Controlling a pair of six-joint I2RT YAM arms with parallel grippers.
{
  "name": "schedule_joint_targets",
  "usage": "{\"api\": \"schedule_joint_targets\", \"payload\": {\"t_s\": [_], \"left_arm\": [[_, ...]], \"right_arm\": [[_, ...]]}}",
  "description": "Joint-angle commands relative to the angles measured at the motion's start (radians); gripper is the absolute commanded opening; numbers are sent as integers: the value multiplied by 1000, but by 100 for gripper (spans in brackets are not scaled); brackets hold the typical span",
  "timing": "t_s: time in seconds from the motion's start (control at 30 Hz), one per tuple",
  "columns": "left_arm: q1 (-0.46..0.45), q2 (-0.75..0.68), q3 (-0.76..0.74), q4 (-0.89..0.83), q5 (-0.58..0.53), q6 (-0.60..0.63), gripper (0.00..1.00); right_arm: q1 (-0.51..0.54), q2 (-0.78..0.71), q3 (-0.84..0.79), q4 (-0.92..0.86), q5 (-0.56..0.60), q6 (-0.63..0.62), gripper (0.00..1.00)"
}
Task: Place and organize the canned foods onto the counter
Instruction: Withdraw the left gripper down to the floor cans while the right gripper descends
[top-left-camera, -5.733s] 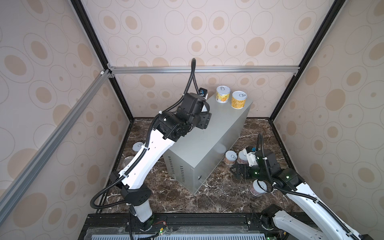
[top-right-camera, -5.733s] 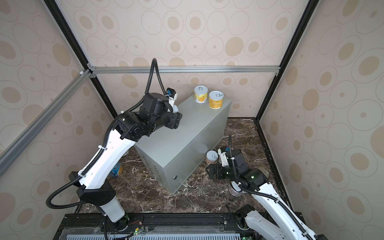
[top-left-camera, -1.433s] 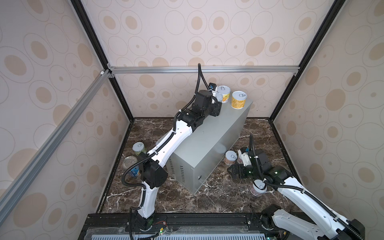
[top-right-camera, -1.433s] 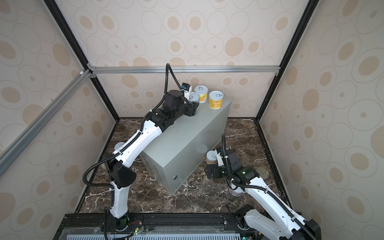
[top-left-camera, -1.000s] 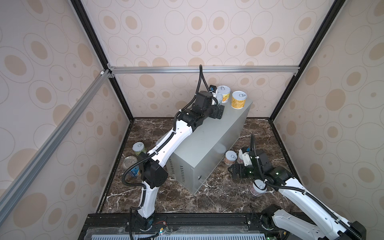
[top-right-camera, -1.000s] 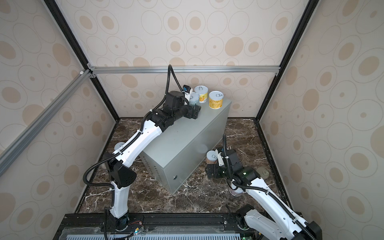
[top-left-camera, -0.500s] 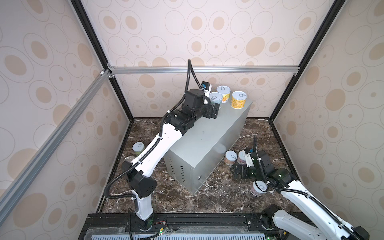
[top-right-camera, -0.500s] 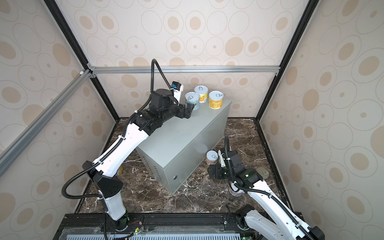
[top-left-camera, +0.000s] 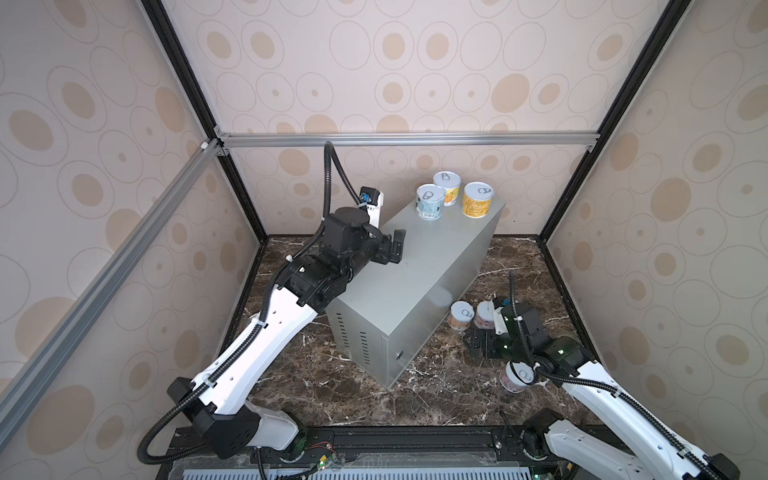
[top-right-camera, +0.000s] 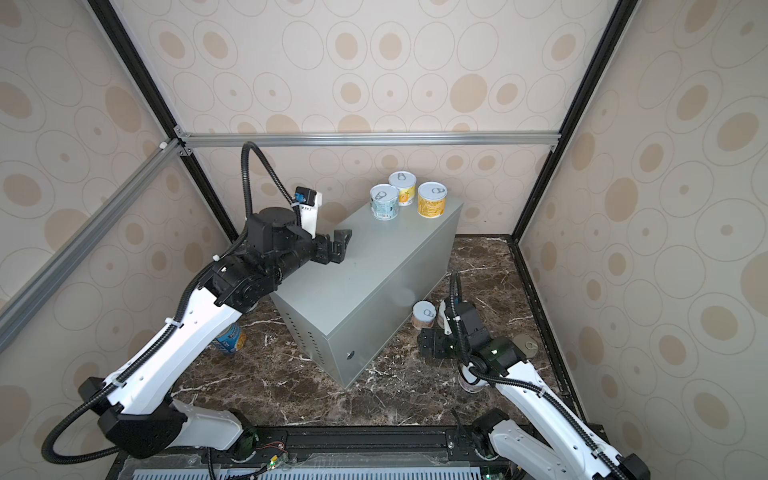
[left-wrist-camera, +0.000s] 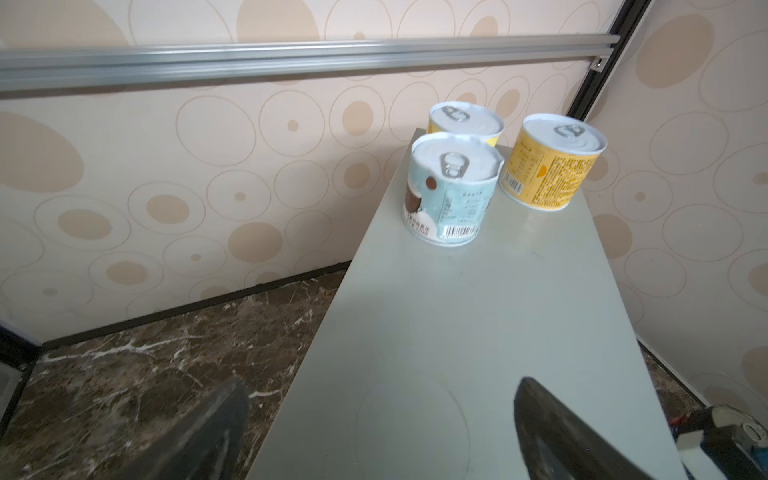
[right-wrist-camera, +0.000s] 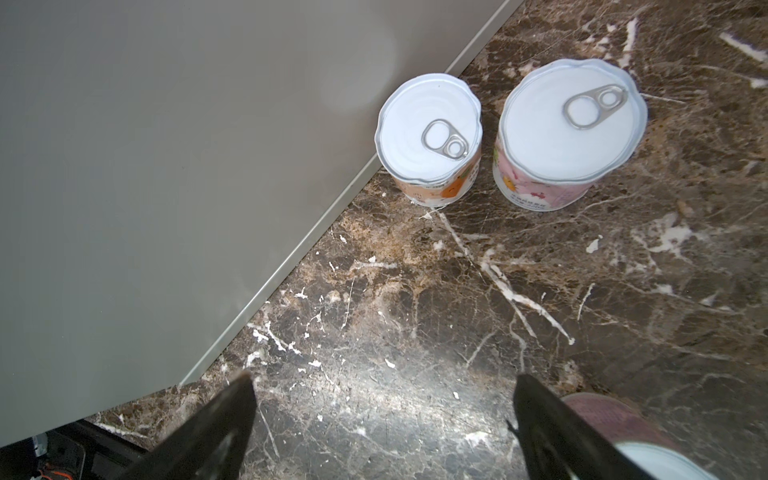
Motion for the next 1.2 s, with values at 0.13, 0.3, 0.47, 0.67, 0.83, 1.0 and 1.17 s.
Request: {"api": "schedule_joint_targets", "payload": {"t_s": [0.13,0.3,0.47,0.67,0.83,1.0,1.17], "left_arm": [[13,-196,-202,0,-98,-65,99],[35,-305,-306,-39,-156,-98,99],[60,-402,-365,-91,-238,-139,100],[139,-471,-401,-158,-296,-141,100],[254,-510,-458,-173,-258,-163,99],[380,-533,-539,-149,-172,-179,99],[528,-555,-666,-72,-61,-205,100]], "right_arm": [[2,55,-42,53,31,47,99],[2,94,-51,84,61,39,99],[-6,159,-55,128,86,28,95],[-41,247,-57,187,58,27,87],[-58,279,-43,208,68,14,94],[-62,315,-7,189,98,-13,95],[-106,306,-14,202,47,-1,96]]}}
